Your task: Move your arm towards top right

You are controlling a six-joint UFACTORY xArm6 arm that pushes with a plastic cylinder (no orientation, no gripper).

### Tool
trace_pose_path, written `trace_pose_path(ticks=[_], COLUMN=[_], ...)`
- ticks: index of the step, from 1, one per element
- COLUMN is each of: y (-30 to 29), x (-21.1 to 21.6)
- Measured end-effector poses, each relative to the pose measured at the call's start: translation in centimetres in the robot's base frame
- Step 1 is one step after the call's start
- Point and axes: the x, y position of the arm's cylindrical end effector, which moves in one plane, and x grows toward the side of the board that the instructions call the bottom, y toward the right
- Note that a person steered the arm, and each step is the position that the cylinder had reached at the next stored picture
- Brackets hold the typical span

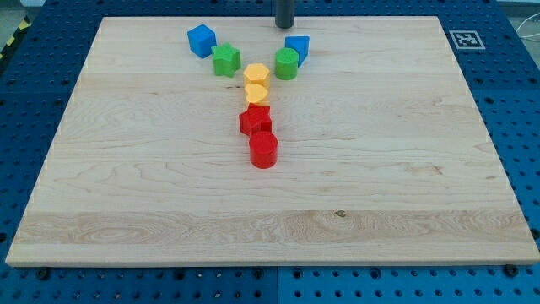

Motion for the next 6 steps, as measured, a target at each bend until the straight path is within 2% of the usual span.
trace_pose_path(ticks=[2, 3, 5, 6], y=[0.6, 3.4, 14.3, 19.7], x=[0.0, 1.1, 1.9, 4.7])
